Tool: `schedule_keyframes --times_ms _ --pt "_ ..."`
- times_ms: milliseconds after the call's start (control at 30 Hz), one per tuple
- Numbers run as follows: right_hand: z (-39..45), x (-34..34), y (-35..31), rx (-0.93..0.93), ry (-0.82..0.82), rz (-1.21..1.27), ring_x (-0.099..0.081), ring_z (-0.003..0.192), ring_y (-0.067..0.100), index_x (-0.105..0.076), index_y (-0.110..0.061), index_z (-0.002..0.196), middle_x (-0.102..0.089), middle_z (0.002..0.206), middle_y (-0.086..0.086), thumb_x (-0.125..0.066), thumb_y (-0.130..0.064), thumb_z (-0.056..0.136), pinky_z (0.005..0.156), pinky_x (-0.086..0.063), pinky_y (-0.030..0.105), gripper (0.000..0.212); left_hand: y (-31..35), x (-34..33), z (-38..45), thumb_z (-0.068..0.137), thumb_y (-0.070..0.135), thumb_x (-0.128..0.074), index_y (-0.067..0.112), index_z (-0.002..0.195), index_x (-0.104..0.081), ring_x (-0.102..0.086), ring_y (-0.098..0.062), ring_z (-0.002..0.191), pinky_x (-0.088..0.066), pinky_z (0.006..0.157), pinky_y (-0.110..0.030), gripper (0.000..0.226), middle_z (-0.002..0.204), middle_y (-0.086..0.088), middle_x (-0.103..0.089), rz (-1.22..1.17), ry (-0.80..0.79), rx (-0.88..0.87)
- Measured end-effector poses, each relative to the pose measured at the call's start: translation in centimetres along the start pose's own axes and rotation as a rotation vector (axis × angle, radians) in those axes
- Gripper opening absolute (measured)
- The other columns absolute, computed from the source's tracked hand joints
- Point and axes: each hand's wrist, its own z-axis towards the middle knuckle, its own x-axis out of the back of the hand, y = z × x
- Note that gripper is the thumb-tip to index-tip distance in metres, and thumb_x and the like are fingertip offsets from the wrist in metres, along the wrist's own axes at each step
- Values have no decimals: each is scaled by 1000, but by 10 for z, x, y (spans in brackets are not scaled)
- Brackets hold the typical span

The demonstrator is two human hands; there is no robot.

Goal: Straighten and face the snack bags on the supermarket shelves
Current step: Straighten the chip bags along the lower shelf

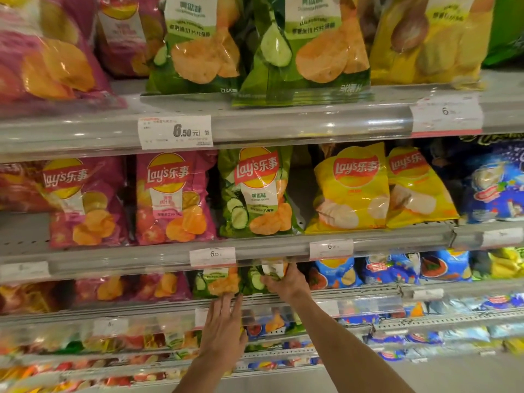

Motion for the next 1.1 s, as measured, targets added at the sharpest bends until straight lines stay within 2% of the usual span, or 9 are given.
schedule_keyframes --times_ms 100,267,333,400,567,667,800,967,1100 --pt "-4 2 -1 -23 -31 2 -49 136 33 -24 -13 152 -49 149 12 -77 -63 77 111 -43 46 104 0 0 -1 95 48 -48 19 158 -9 -20 -25 140 -20 121 -37 79 151 -1 -17 -16 4 -1" --pt "-30 6 16 101 99 165 -64 112 18 -48 -14 137 -65 123 5 -81 -48 80 96 -53 37 75 8 -6 1 95 48 -47 23 156 -19 -23 -22 139 -27 118 -34 72 146 0 -23 -78 70 94" --pt "-44 11 28 183 107 229 -67 86 -4 -54 -19 131 -69 99 -10 -80 -44 83 76 -55 18 60 16 -9 1 94 48 -49 21 155 -23 -23 -22 140 -27 117 -34 72 147 -2 -23 -87 86 136" --pt "-56 17 44 226 112 262 -63 82 -16 -53 -24 134 -66 100 -18 -77 -34 88 69 -47 3 53 26 -10 1 93 50 -51 19 153 -27 -26 -23 138 -28 115 -34 71 146 -4 -26 -94 121 195" --pt "-65 58 96 121 184 443 -69 101 12 -63 -17 123 -72 109 -1 -74 -20 92 91 -58 35 33 77 -12 6 95 45 -50 21 147 -35 -32 -20 137 -32 113 -32 59 145 -2 -33 -233 176 245" --pt "-57 102 139 75 250 474 -71 97 19 -67 -12 112 -74 101 3 -73 -19 93 88 -58 34 22 131 -13 18 94 33 -55 23 134 -50 -48 -18 124 -42 104 -31 42 131 1 -52 -402 183 204" --pt "-45 170 203 41 386 445 -73 87 21 -68 -10 101 -75 86 2 -73 -17 93 70 -51 16 12 218 -14 38 91 18 -64 17 122 -59 -62 -23 107 -50 90 -34 32 111 0 -64 -685 210 193" --pt "-28 250 267 6 494 380 -69 81 23 -64 -16 100 -66 75 -11 -75 -24 91 73 -47 32 15 314 -17 65 88 7 -67 8 111 -62 -63 -28 95 -51 83 -36 24 104 -6 -65 -827 273 258" --pt "-17 293 298 31 480 391 -69 90 27 -64 -12 108 -70 90 2 -74 -22 92 78 -51 37 22 361 -15 80 90 7 -65 5 120 -59 -59 -29 107 -48 95 -43 31 115 -9 -60 -892 322 341"
